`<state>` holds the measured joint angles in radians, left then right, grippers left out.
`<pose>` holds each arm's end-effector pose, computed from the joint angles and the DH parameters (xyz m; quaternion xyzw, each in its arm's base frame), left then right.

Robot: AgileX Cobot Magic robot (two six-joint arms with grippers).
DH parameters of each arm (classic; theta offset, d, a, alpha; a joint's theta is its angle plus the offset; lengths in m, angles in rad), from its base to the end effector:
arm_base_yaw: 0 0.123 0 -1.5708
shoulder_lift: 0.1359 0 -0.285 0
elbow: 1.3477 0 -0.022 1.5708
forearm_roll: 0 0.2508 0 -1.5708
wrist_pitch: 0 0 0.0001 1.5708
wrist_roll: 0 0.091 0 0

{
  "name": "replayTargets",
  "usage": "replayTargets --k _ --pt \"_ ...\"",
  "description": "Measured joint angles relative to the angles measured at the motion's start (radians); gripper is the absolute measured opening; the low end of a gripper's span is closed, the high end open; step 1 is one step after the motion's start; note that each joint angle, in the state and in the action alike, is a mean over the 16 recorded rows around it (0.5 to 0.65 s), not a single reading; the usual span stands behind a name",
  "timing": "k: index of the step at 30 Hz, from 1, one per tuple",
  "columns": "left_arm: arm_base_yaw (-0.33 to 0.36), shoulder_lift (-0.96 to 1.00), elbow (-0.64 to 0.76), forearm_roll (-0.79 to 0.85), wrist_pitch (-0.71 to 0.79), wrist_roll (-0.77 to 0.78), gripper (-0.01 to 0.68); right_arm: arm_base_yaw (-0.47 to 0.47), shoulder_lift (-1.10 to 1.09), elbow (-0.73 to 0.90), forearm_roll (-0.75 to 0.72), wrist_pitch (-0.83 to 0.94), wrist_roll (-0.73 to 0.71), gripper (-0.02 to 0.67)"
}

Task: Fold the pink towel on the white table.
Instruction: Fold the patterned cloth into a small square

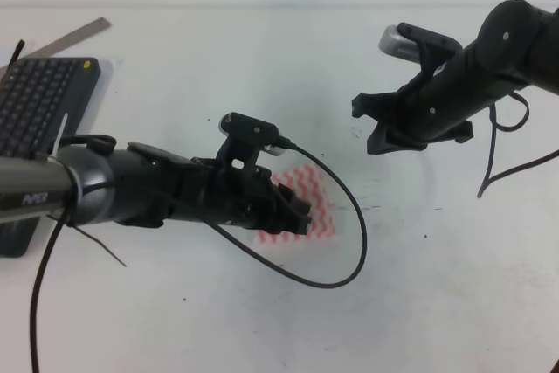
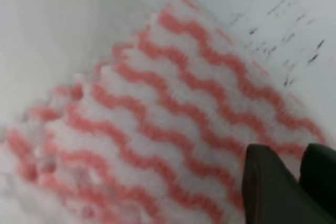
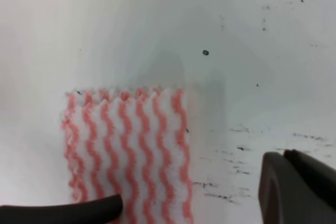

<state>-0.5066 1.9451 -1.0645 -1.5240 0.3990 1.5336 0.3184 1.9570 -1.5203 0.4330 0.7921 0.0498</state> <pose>0.3224 -0.2194 0.1475 0.3050 0.8613 -0.2668 0.3067 0.3952 0.1589 0.2277 -0.0140 0.9610 0.2165 0.1712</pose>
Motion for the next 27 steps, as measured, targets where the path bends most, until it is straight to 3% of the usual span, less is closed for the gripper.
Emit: replayTargets --k 12,27 --pt "0.000 0.010 0.004 0.063 -0.008 -0.015 0.131 0.000 -0.001 0.000 0.002 0.000 -0.003 -0.019" --pt "0.000 -0.087 0.003 -0.018 0.086 -0.006 0.131 0.000 0.000 0.000 0.004 0.000 -0.003 -0.019"
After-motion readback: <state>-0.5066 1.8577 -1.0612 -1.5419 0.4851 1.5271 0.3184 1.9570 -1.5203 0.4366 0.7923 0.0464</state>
